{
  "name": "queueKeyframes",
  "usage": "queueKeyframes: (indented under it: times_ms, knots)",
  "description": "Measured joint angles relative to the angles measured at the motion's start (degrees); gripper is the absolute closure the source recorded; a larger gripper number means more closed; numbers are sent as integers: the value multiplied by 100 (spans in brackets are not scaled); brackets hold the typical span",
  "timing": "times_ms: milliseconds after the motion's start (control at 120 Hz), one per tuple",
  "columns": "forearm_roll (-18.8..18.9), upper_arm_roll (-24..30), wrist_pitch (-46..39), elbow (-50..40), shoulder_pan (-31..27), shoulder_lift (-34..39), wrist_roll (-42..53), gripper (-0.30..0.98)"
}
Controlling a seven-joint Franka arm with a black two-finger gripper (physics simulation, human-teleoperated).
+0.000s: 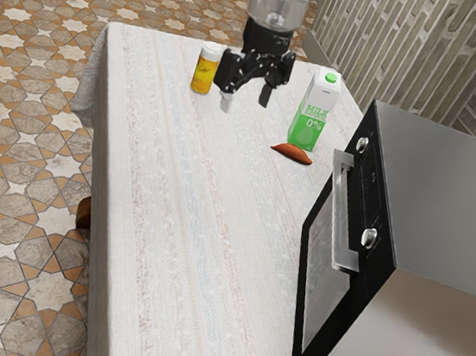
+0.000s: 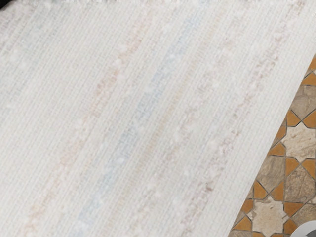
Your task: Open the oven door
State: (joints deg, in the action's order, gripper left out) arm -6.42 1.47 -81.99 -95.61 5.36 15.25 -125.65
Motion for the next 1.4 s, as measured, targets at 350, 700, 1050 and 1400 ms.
queueKeyframes:
  times_ms: [350, 700, 1050, 1400]
  knots:
    - [634, 938, -408, -414, 490, 603, -129, 0]
    - [484, 1905, -2566, -1323, 170, 1553, 230, 1]
    - [90, 2367, -3458, -1706, 55, 1595, 444, 1]
    - [86, 2533, -3686, -1855, -63, 1485, 632, 1]
